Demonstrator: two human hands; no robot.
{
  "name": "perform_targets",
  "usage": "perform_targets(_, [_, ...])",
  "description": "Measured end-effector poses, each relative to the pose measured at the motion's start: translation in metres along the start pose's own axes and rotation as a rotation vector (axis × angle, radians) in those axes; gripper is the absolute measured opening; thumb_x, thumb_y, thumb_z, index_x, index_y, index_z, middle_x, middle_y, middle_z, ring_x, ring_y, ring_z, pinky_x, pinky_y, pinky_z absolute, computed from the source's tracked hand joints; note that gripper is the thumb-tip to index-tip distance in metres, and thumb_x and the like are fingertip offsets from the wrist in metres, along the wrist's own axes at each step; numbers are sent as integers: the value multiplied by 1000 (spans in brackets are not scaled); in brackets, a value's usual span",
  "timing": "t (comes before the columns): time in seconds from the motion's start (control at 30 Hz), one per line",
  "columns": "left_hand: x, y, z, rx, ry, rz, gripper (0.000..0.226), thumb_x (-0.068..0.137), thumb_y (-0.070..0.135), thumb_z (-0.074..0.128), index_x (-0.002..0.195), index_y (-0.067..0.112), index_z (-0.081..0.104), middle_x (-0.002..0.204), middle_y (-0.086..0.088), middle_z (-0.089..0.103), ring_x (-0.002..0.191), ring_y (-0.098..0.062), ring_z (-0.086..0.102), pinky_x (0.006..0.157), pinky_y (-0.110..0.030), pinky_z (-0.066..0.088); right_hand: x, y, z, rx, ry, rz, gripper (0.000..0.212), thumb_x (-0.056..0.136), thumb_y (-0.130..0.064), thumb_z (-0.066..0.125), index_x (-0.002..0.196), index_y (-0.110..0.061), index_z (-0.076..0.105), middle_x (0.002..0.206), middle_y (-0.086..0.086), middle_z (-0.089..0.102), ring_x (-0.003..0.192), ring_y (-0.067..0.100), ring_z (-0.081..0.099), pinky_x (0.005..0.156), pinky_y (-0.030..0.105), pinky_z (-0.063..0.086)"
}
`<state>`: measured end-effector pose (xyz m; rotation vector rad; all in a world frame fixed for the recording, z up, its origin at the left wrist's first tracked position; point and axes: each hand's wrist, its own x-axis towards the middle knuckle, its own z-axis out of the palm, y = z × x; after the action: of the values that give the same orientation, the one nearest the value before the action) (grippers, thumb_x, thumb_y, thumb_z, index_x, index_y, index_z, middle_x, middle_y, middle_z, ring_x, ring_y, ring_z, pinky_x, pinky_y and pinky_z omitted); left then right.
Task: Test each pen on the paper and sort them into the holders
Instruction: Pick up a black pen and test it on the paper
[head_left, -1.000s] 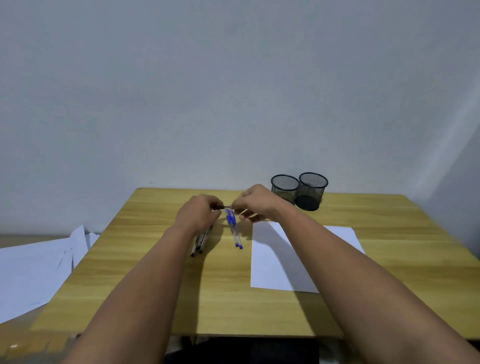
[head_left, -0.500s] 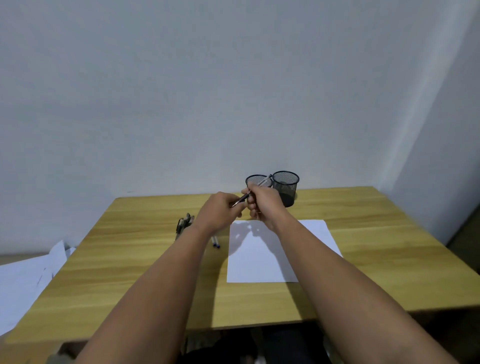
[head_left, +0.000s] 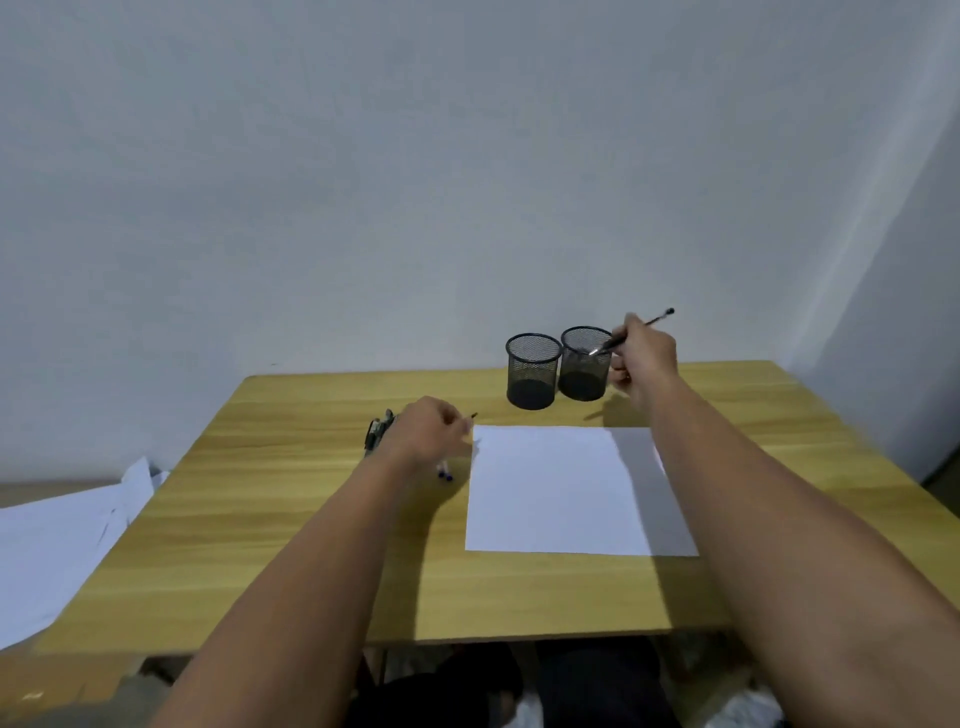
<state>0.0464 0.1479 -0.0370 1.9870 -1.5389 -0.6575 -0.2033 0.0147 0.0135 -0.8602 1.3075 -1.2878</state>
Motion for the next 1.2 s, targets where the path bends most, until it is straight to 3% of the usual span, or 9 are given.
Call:
perform_targets(0.1, [13, -5, 7, 319, 206, -54, 28, 95, 42, 57, 83, 21, 72, 76, 2, 71, 84, -24, 67, 82, -37, 53, -7, 11, 6, -189, -91, -170, 32, 107, -34, 60, 81, -17, 66, 61, -3, 60, 42, 10, 45, 40, 19, 33])
perform_targets(0.27, [36, -3, 29, 573, 233, -100, 20, 93, 38, 57, 89, 21, 66, 89, -1, 71, 93, -28, 64, 92, -44, 40, -11, 57, 4, -435, -116, -461, 29, 104, -31, 65, 80, -21, 77, 75, 1, 78, 58, 14, 66, 65, 34, 57])
perform_targets(0.4, [38, -4, 38, 597, 235, -86, 23, 92, 38, 60, 82, 18, 62, 92, -3, 70, 91, -28, 62, 95, -46, 41, -21, 81, -10, -657, -126, -631, 18, 104, -37, 62, 101, -26, 76, 88, -3, 80, 82, 21, 75, 72, 37, 57])
perform_targets(0.57, [27, -9, 50, 599, 317, 73, 33, 95, 41, 55, 117, 23, 72, 118, -3, 67, 113, -29, 57, 91, -46, 45, -41, 117, -18, -953, -191, -821, 19, 108, -29, 56, 122, -23, 68, 91, 1, 78, 86, 33, 70, 75, 40, 53])
perform_targets(0.67, [18, -14, 59, 639, 352, 167, 33, 96, 38, 51, 117, 25, 72, 119, 1, 67, 114, -27, 56, 90, -44, 43, -52, 139, -21, -1170, -256, -801, 29, 108, -32, 52, 136, -25, 55, 116, -2, 74, 106, 27, 69, 105, 46, 44])
perform_targets(0.77, [10, -20, 65, 624, 322, 266, 35, 97, 39, 50, 120, 24, 71, 123, 2, 66, 117, -26, 54, 88, -42, 44, -52, 154, -30, -1249, -294, -715, 36, 108, -39, 50, 142, -27, 48, 135, -5, 68, 121, 23, 67, 120, 52, 30])
perform_targets(0.93, [-7, -19, 73, 449, 140, 408, 60, 93, 58, 50, 139, 20, 58, 140, 4, 55, 137, -18, 41, 96, -38, 50, -49, 149, -53, -1223, -317, -697, 38, 108, -39, 53, 144, -26, 48, 139, -4, 68, 126, 22, 65, 124, 52, 26])
perform_targets(1.03, [-19, -13, 77, 459, 59, 404, 71, 93, 64, 49, 148, 20, 47, 155, 4, 43, 152, -17, 21, 108, -43, 44, -47, 145, -66, -1188, -320, -698, 39, 108, -37, 56, 144, -25, 51, 140, -5, 69, 126, 20, 66, 125, 51, 25])
perform_targets(1.2, [-26, -15, 80, 555, -21, 339, 88, 89, 78, 37, 156, 21, 33, 165, 0, 27, 153, -23, 16, 121, -40, 24, -46, 143, -73, -1175, -324, -722, 38, 107, -37, 59, 141, -24, 53, 137, -6, 71, 124, 20, 66, 124, 52, 29])
